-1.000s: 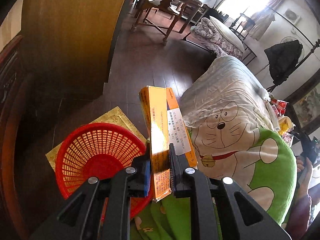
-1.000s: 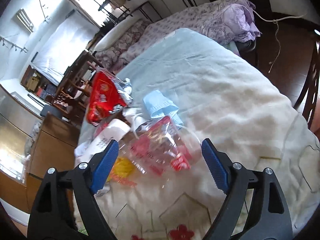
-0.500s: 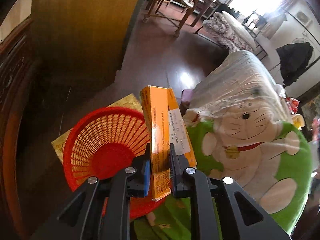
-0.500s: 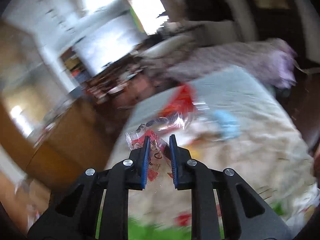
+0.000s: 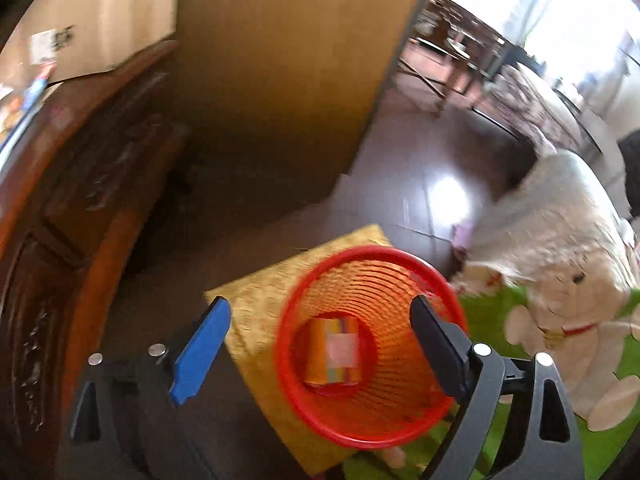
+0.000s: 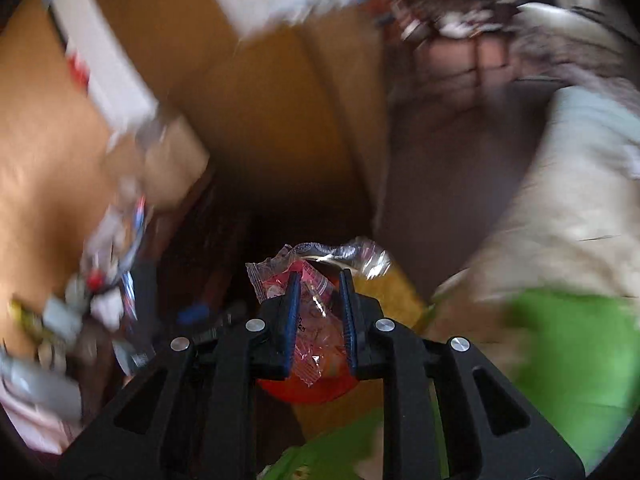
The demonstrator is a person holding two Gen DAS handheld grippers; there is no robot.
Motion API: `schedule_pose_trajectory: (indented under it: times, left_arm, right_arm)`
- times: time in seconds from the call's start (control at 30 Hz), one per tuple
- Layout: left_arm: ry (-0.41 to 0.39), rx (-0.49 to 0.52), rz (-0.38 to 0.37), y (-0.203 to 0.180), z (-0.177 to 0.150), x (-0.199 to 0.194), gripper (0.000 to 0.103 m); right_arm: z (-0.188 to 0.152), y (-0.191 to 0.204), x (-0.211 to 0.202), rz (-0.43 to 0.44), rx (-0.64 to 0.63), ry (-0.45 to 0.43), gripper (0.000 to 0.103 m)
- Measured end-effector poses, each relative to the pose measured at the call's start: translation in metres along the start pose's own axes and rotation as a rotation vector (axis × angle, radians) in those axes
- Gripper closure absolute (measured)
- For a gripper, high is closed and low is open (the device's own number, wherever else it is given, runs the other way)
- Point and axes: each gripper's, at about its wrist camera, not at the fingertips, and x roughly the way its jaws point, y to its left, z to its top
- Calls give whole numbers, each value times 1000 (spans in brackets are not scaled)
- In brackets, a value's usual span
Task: Collect trash
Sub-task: 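Open the right tool to drop the clear plastic bag into the red basket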
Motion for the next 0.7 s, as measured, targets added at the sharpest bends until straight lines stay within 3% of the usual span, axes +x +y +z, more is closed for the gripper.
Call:
schedule_pose_trajectory:
  times: [0.13,0.27,0.53,0.7]
  left_arm:
    - [-19,-21,62,26,-1,-5,13]
    - [-24,-19,96,38,-2,-6,13]
    - [-30,56,66,8,-4,-15,13]
    - [-85,162,39,-38,-2,-42,13]
  right_arm:
    - [-11,25,68,29,-92,176,53]
    - [-22,30,81,3,-125,199,52]
    - [-16,6,40,51,-18,60,52]
    - [-7,-15,-29,-12,-9,-113,39]
